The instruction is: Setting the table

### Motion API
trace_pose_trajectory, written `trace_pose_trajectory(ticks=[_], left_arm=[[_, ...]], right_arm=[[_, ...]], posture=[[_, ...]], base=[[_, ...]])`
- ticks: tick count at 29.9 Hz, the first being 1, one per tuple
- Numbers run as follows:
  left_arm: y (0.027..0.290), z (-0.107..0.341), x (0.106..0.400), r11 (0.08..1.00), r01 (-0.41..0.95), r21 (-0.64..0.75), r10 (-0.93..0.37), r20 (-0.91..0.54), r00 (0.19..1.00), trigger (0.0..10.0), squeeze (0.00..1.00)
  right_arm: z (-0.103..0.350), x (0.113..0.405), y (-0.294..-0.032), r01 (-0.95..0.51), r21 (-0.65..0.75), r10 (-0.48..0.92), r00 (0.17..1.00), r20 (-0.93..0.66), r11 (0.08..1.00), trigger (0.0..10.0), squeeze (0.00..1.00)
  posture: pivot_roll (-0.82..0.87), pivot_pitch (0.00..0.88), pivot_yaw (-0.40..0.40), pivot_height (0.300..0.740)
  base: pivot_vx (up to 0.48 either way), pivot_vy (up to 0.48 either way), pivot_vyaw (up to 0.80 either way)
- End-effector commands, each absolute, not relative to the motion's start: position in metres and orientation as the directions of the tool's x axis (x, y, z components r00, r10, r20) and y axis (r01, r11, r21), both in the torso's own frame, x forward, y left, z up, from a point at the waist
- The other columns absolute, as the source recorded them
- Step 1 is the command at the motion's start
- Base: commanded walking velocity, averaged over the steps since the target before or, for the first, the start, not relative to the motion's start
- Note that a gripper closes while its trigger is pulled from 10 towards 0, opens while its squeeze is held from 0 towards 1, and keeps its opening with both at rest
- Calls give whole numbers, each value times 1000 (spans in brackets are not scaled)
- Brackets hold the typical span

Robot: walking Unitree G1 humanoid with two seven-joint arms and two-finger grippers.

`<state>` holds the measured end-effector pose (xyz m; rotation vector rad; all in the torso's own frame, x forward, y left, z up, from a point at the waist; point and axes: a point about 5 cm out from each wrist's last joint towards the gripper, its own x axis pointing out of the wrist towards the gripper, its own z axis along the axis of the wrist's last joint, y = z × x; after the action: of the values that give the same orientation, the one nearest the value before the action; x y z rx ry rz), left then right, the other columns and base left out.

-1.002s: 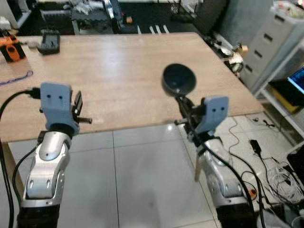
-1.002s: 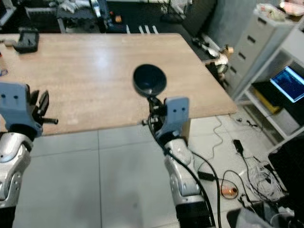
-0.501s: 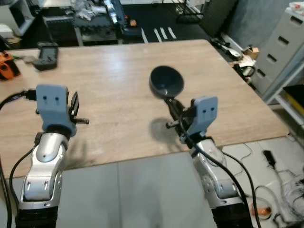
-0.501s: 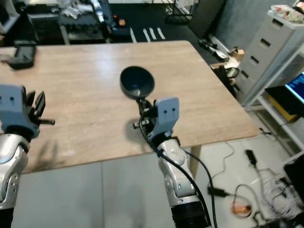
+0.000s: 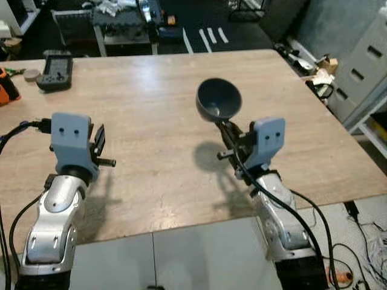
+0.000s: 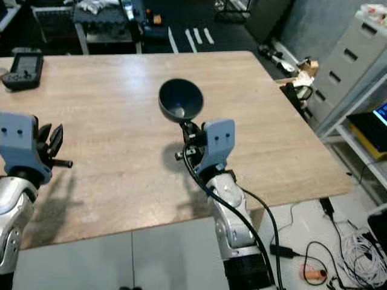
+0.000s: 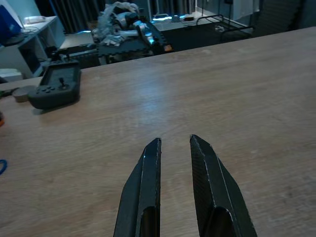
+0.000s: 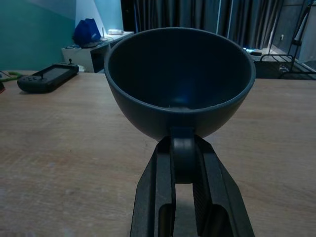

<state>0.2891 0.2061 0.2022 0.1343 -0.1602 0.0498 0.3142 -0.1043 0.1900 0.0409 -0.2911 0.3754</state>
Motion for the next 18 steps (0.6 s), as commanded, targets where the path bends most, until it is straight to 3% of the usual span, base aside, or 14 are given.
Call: trace_pose_trajectory(ticks=[1, 7, 18], left_arm=[[207, 200, 287, 991, -67, 118, 49, 150, 988, 10000, 0], [210, 191, 283, 992, -45, 121, 34, 91, 995, 10000, 0], [178, 186, 271, 959, 254, 127, -255, -8, 967, 10000, 0]], right_arm=[[189, 312, -101, -385, -35, 380, 884, 273, 922, 10000, 0], [182, 321, -105, -308, -110, 325, 923, 206, 945, 10000, 0], [180, 348, -131, -153, -195, 180, 976, 126, 969, 10000, 0]], posture=[[72, 58, 29, 740], [81, 61, 26, 740], [90, 67, 25, 740]], base=[[0, 0, 0], [0, 0, 0], [0, 0, 0]])
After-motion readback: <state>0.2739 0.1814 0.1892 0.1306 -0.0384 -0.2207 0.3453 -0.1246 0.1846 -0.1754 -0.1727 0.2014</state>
